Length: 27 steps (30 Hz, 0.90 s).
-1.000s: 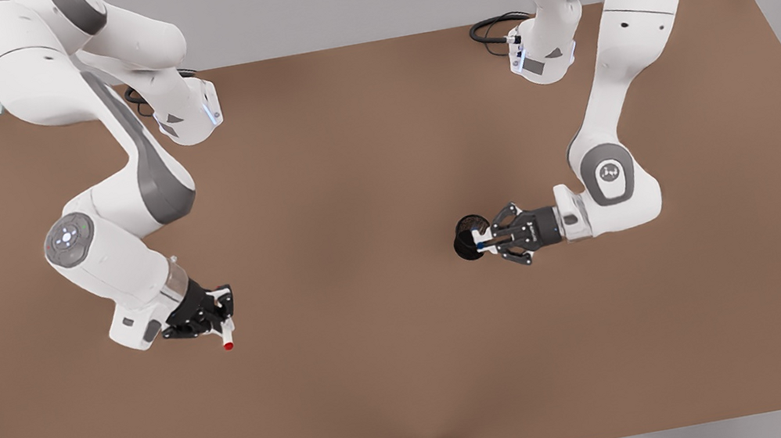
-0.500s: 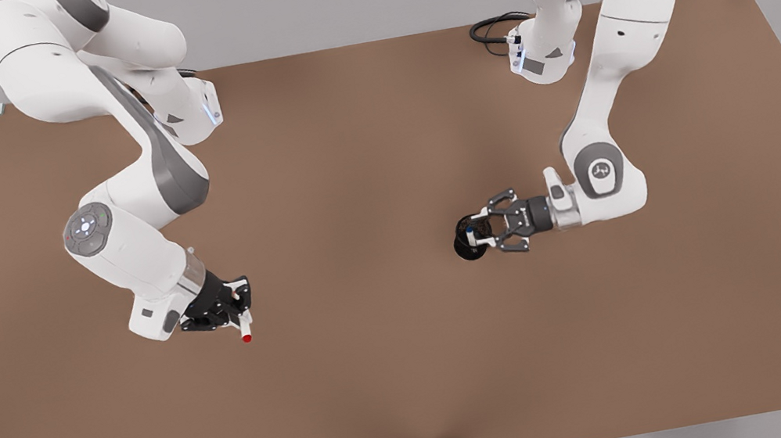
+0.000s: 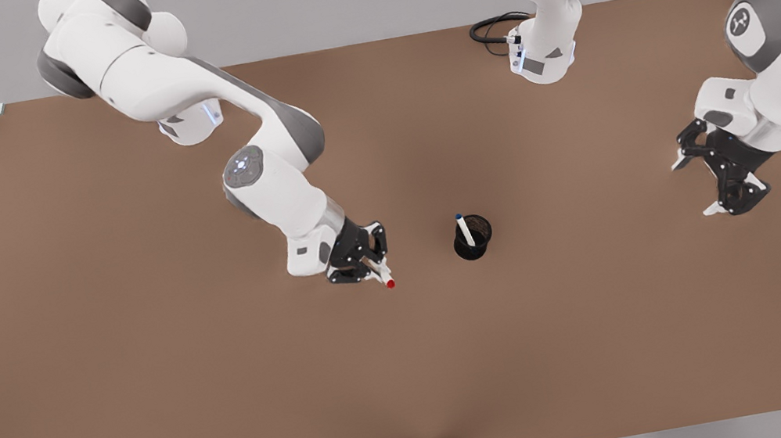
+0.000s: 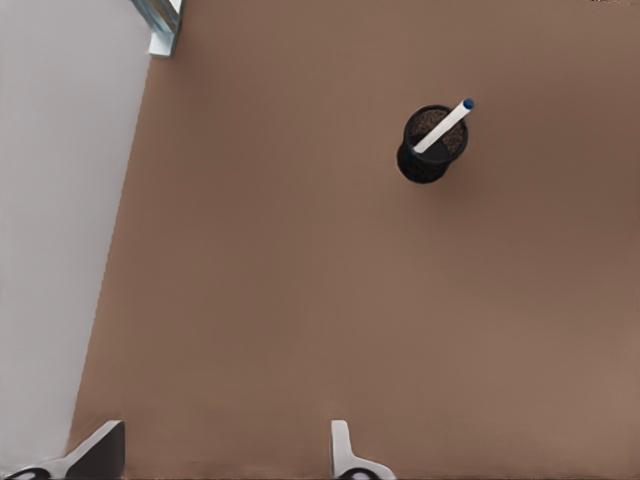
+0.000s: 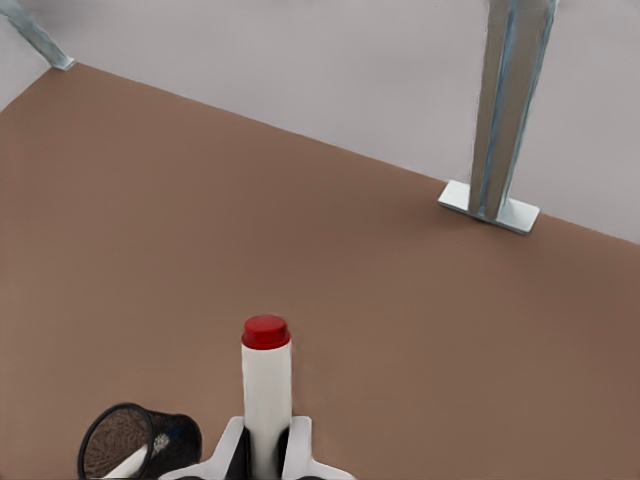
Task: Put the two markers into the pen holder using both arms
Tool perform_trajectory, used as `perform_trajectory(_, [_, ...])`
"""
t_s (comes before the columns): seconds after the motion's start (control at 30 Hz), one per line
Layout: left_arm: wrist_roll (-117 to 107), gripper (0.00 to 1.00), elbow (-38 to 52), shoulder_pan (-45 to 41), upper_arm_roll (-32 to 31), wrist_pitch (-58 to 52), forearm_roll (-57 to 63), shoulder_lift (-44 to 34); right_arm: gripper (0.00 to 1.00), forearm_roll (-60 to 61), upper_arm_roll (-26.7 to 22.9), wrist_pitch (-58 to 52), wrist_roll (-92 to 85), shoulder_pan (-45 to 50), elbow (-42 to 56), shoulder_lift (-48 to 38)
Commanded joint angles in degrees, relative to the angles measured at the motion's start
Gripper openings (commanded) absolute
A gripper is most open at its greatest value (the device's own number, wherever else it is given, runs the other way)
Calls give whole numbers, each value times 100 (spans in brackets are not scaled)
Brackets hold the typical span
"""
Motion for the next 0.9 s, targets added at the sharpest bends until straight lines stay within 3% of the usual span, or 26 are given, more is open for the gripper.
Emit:
perform_trajectory(0.0, [-7457,100,7,-73,43,-771,465,-42,21,-298,-5,1798,1257,224,91,101])
perform_trajectory(0.07, [-7457,100,-2,-91,43,-771,465,19,21,-298,-49,2194,1275,470,99,189])
perform_trajectory(0.2, [-7448,100,-2,-117,43,-771,447,72,21,-263,-1789,2678,1802,2544,899,584])
perform_trajectory(0.33, [-7448,100,-2,-108,51,-771,447,177,21,-263,-2607,3188,1908,3476,1637,1200])
perform_trajectory(0.47, [-7448,100,-2,-91,60,-771,430,230,21,-509,-2791,3908,1846,3476,1629,1709])
perform_trajectory(0.77, [-7448,100,-2,-73,60,-762,421,318,21,-738,-3029,4322,1820,3626,1576,2070])
perform_trajectory(0.87, [-7448,100,-2,-73,60,-762,421,362,21,-737,-3029,4744,1820,3643,1040,2061])
